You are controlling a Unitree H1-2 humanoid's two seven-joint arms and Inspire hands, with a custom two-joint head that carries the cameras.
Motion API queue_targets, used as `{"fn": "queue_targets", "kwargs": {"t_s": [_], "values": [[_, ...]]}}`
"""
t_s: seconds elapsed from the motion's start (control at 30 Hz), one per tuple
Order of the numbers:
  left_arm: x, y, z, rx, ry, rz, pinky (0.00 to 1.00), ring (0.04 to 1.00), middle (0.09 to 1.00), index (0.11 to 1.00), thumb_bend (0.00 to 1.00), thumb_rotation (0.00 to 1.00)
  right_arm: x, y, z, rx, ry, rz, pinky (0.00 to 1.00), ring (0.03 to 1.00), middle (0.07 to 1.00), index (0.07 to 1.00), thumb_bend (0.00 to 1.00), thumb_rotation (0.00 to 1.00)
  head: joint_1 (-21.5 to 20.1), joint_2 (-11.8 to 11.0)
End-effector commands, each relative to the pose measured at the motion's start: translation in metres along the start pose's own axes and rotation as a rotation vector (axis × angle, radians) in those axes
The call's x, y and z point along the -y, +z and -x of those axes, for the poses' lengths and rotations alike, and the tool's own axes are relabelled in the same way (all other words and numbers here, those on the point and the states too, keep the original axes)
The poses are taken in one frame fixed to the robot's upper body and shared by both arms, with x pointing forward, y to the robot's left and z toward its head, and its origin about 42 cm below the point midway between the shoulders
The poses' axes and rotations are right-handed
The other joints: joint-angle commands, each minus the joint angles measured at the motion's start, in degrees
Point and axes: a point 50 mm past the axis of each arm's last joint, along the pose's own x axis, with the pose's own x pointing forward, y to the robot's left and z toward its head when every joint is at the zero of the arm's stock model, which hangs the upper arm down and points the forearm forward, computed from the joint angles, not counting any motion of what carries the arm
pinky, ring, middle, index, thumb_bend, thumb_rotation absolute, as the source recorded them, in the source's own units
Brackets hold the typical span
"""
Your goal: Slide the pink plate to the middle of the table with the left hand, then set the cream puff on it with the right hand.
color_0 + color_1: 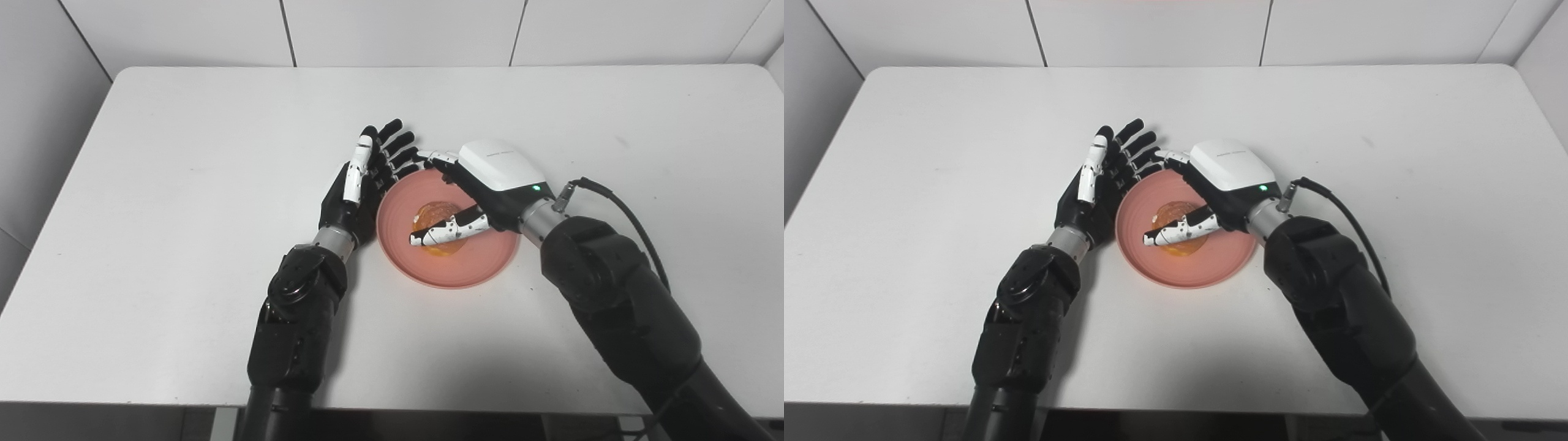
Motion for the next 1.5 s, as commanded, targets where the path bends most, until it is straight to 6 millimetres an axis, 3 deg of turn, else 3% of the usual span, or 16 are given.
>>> {"fn": "queue_targets", "kwargs": {"t_s": [0.0, 0.17, 0.33, 0.5, 0.6, 0.7, 0.73, 0.77, 0.9, 1.0, 1.2, 1.3, 1.47], "values": [[-0.011, -0.020, 0.006, -0.096, 0.031, 0.008, 0.86, 0.889, 0.898, 0.890, 0.43, 1.00, 0.030, 0.008, 0.001, 0.051, -0.086, 0.047, 0.55, 0.730, 0.833, 0.861, 0.99, 0.71, 0.00, -0.02], [-0.012, -0.017, 0.006, -0.091, 0.038, 0.034, 0.88, 0.906, 0.899, 0.890, 0.42, 1.00, 0.044, 0.010, 0.004, 0.071, -0.129, 0.058, 0.50, 0.695, 0.829, 0.857, 0.98, 0.69, -0.17, -0.09], [-0.014, -0.016, 0.005, -0.079, 0.057, 0.038, 0.86, 0.898, 0.892, 0.877, 0.43, 1.00, 0.057, 0.009, 0.010, 0.092, -0.188, 0.057, 0.54, 0.719, 0.818, 0.845, 0.98, 0.68, -0.50, -0.22], [-0.015, -0.016, 0.004, -0.065, 0.068, 0.039, 0.85, 0.884, 0.886, 0.876, 0.43, 1.00, 0.061, -0.004, 0.021, 0.095, -0.273, -0.075, 0.60, 0.755, 0.841, 0.867, 0.98, 0.68, -0.38, -0.37], [-0.016, -0.013, 0.005, -0.058, 0.078, 0.022, 0.85, 0.876, 0.883, 0.878, 0.43, 1.00, 0.048, -0.022, 0.028, 0.082, -0.341, -0.162, 0.64, 0.801, 0.880, 0.919, 0.97, 0.77, -0.52, -0.42], [-0.017, -0.010, 0.006, -0.043, 0.083, -0.007, 0.85, 0.874, 0.885, 0.876, 0.44, 1.00, 0.037, -0.030, 0.035, 0.061, -0.391, -0.266, 0.77, 0.908, 0.980, 0.992, 0.94, 0.96, -0.59, -0.46], [-0.018, -0.008, 0.007, -0.032, 0.086, -0.017, 0.85, 0.874, 0.885, 0.876, 0.44, 1.00, 0.034, -0.032, 0.039, 0.052, -0.412, -0.301, 0.78, 0.917, 0.987, 0.995, 0.94, 0.97, -0.55, -0.51], [-0.018, -0.007, 0.008, -0.025, 0.089, -0.023, 0.85, 0.871, 0.881, 0.871, 0.43, 1.00, 0.031, -0.033, 0.041, 0.046, -0.427, -0.324, 0.86, 0.964, 0.997, 0.999, 0.91, 0.99, -0.55, -0.51], [-0.020, 0.000, 0.012, 0.015, 0.109, -0.070, 0.85, 0.875, 0.887, 0.874, 0.42, 1.00, 0.014, -0.041, 0.053, 0.002, -0.518, -0.504, 0.91, 0.996, 1.000, 1.000, 0.89, 1.00, -0.51, -0.66], [-0.021, 0.004, 0.017, 0.047, 0.117, -0.091, 0.88, 0.901, 0.907, 0.890, 0.42, 1.00, 0.001, -0.043, 0.055, -0.029, -0.554, -0.566, 0.93, 1.000, 1.000, 1.000, 0.90, 1.00, -0.64, -0.69], [-0.028, 0.006, 0.029, 0.116, 0.129, -0.144, 0.95, 0.962, 0.966, 0.960, 0.43, 1.00, -0.023, -0.046, 0.065, -0.065, -0.621, -0.655, 1.00, 1.000, 1.000, 1.000, 0.82, 1.00, -0.32, -0.68], [-0.032, 0.002, 0.037, 0.133, 0.139, -0.176, 0.97, 0.975, 0.976, 0.971, 0.43, 1.00, -0.036, -0.048, 0.070, -0.078, -0.622, -0.700, 1.00, 1.000, 1.000, 1.000, 0.78, 1.00, -0.42, -0.80], [-0.043, -0.009, 0.049, 0.136, 0.153, -0.203, 1.00, 0.999, 0.999, 0.999, 0.43, 1.00, -0.062, -0.051, 0.077, -0.102, -0.621, -0.733, 1.00, 1.000, 1.000, 1.000, 0.62, 1.00, 0.02, -0.80]]}}
